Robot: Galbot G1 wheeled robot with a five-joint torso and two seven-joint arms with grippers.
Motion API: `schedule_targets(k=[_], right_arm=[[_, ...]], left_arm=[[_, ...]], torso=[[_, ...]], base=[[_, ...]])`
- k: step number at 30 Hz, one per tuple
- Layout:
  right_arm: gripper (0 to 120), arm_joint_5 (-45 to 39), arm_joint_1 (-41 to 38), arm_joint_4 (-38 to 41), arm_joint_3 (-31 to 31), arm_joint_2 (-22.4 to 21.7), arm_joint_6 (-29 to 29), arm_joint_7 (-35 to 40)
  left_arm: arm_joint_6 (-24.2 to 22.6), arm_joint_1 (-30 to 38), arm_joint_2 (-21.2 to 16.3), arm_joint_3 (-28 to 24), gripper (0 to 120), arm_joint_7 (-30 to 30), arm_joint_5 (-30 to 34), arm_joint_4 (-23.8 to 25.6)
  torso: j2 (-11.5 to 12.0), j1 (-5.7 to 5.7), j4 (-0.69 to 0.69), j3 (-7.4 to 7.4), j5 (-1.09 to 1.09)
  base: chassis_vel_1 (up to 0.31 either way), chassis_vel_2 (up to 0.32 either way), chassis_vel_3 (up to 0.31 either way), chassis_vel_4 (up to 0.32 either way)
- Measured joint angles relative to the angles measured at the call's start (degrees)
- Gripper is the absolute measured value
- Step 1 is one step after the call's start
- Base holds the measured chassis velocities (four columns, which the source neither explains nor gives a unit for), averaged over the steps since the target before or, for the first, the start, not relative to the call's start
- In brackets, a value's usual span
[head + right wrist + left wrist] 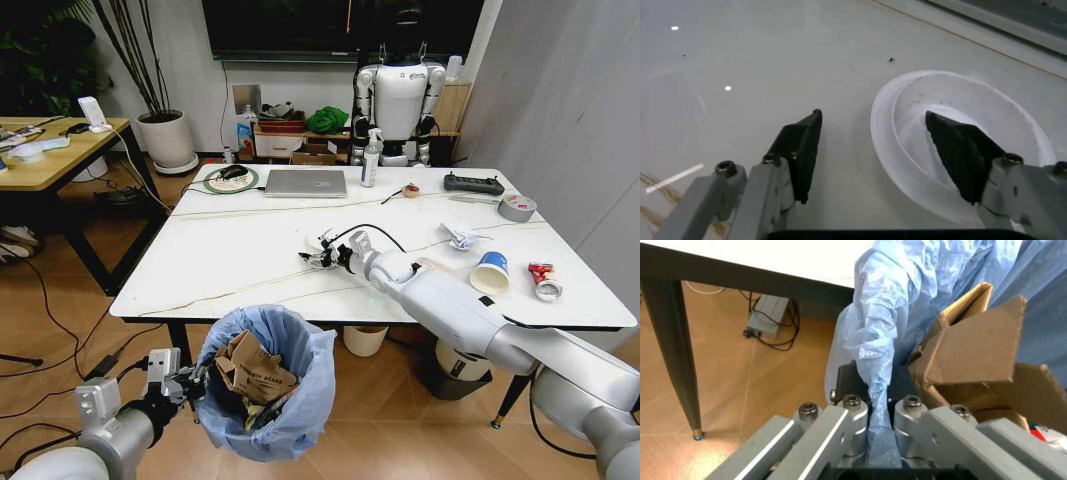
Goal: Pick up the trash bin and place the trash from the table into it.
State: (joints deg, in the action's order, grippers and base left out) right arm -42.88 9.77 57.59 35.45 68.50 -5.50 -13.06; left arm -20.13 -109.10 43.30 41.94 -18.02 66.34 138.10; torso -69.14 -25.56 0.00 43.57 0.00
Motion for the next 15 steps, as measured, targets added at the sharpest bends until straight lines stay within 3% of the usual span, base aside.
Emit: schedule_targets(k=[9, 11, 15], right_arm=[[26, -0.1, 0.0, 1.0, 0.1, -1.5, 0.0, 0.0], [8, -0.6, -0.2, 1.8, 0.3, -2.3, -0.1, 0.0], [0, -0.6, -0.3, 2.1, 0.3, -2.6, 0.0, -0.1]], left_arm=[[0.0, 0.1, 0.2, -0.1, 0, 0.0, 0.0, 0.0], [0.0, 0.3, 0.3, -0.3, 0, 0.0, 0.0, 0.0], [0.0, 0.4, 0.3, -0.4, 0, 0.0, -0.1, 0.0]], torso=[[0.0, 0.00, 0.00, 0.00, 0.00], [0.0, 0.00, -0.01, 0.00, 0.00], [0.0, 0.00, 0.00, 0.00, 0.00]], base=[[0.000, 0.000, 0.000, 0.000], [0.000, 0.000, 0.000, 0.000], [0.000, 0.000, 0.000, 0.000]])
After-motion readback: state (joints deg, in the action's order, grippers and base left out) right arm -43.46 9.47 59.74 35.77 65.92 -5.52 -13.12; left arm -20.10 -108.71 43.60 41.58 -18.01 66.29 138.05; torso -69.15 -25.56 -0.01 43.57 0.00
